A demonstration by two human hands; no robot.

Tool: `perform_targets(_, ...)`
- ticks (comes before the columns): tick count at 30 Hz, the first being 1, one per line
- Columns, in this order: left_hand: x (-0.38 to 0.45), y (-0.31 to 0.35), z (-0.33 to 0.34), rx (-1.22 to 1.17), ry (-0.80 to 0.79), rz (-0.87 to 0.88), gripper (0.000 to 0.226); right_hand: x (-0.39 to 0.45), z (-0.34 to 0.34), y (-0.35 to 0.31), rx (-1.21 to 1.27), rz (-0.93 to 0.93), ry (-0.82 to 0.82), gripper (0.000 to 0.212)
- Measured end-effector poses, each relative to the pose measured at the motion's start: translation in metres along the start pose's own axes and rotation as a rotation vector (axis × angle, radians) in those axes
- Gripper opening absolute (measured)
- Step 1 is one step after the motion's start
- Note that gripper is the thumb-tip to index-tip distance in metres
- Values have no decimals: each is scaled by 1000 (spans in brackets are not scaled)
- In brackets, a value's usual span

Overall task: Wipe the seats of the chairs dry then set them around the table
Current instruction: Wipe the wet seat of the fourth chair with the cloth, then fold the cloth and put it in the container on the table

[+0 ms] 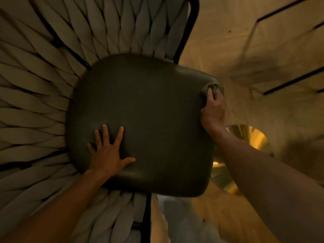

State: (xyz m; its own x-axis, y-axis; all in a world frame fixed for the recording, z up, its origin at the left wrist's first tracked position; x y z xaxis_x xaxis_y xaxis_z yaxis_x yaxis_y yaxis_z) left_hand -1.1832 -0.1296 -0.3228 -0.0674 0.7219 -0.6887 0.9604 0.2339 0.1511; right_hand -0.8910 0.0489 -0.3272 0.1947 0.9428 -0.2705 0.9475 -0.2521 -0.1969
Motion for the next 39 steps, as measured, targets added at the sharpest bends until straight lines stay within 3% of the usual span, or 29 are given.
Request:
perform_targets(3, 0, 2, -4, 19, -31, -1, 114, -58, 13, 19, 41, 36, -21, 75)
perform_targets(7, -7, 6, -8, 11, -54, 11, 111, -173, 36, 43, 5, -120, -121, 81)
perform_targets(10, -19, 7, -15, -1, -173, 57, 107, -256, 54, 53, 47, -161, -236, 86)
perform_targets(13, -42, 9, -24, -61, -345, 118, 96, -292, 43, 41, 269, 0, -321, 73)
perform_targets(16, -75, 22, -35, -194, -360, 234, 81, -304, 6, 19, 567, 304, -335, 51)
perform_targets(19, -114, 47, -54, -395, -313, 323, 62, -313, -47, 0, 769, 501, -279, 50)
perform_targets(23, -168, 90, -77, -672, -297, 382, 51, -330, -115, -19, 912, 498, -166, 51)
perform_targets(27, -217, 127, -101, -913, -391, 446, 41, -358, -156, -28, 1126, 555, -102, 42)
perform_targets(37, -291, 197, -127, -724, -550, 821, 35, -422, -227, 25, 1343, 665, 132, 34)
perform_targets(39, -306, 219, -127, -677, -542, 886, 32, -435, -242, 47, 1374, 707, 184, 41)
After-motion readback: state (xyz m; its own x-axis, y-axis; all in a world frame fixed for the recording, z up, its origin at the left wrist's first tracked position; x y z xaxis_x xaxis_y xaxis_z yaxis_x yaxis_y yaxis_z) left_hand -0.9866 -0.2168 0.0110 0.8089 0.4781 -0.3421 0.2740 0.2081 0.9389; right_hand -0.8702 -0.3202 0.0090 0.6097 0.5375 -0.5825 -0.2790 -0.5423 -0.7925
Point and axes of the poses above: each hand's wrist, its own x-axis towards the middle knuckle, its own z-axis out of the palm, y = z × x, the point moved 1 cm from there along x, towards the middle knuckle, and after that the axes turned 8 degrees about z, right-handed, at the moved point
